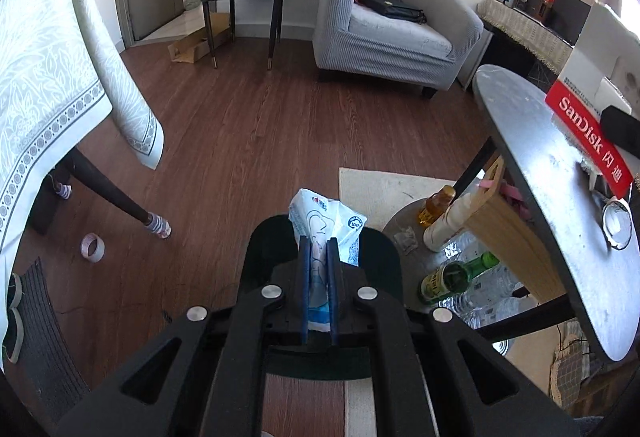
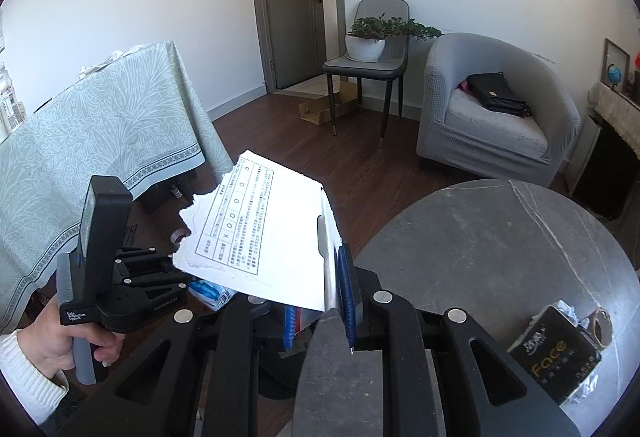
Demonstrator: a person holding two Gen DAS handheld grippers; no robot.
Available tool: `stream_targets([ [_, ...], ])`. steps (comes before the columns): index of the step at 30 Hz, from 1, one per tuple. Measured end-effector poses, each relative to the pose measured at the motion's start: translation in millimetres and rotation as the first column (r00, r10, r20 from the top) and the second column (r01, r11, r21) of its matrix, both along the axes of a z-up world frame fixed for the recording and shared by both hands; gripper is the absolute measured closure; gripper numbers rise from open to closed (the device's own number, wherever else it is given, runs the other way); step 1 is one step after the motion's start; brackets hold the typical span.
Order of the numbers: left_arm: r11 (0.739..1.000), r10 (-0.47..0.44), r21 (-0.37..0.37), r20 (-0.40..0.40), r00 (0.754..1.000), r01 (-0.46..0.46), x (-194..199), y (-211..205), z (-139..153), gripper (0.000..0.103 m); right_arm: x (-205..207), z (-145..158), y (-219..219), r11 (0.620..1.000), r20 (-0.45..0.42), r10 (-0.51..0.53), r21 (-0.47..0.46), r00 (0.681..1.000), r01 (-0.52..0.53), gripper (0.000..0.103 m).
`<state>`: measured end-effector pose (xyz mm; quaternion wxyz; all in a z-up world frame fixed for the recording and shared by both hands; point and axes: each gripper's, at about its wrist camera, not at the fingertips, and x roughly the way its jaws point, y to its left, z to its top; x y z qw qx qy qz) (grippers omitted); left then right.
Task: Collect trash
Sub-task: 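Carry both items to the bin and open the left tool to drop the tissue pack, then lower the white paper into the bin and open the right tool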
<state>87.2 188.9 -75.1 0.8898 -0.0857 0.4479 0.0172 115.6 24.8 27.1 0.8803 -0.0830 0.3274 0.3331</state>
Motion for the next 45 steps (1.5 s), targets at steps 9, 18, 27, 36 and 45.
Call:
stream_targets([
  [9,1.0,-0.017,-0.001,-0.129,0.992,0.017,-1.1,13.7,-39.6,0.094,-0.5,-8.9,39.6,0.999,-0.028,0.05,-0.01,0.998,-0.05,0.085],
  [18,0.999,-0.044,-0.005,-0.204,0.978,0.044,-1.4,16.4,-68.3,0.094,-1.0,-29.7,72.1,0.994,-0.088,0.085,-0.057,0.992,-0.09,0.085],
  [27,0.999,-0.047,-0.029,-0.226,0.973,0.041,-3.0,25.7,-70.5,0.072,3.6,-55.2,91.0,0.988,-0.143,0.087,-0.111,0.986,-0.103,0.085],
  [36,0.998,0.062,-0.027,-0.114,0.992,-0.065,-15.4,54.8,-28.3,0.052,5.9,-92.2,112.8,0.976,-0.195,0.082,-0.181,0.977,-0.118,0.085],
  [45,0.989,0.125,-0.075,0.003,0.992,-0.125,-26.3,74.0,22.1,0.05,12.1,-131.8,118.1,0.967,-0.277,0.063,-0.22,0.959,-0.127,0.085],
])
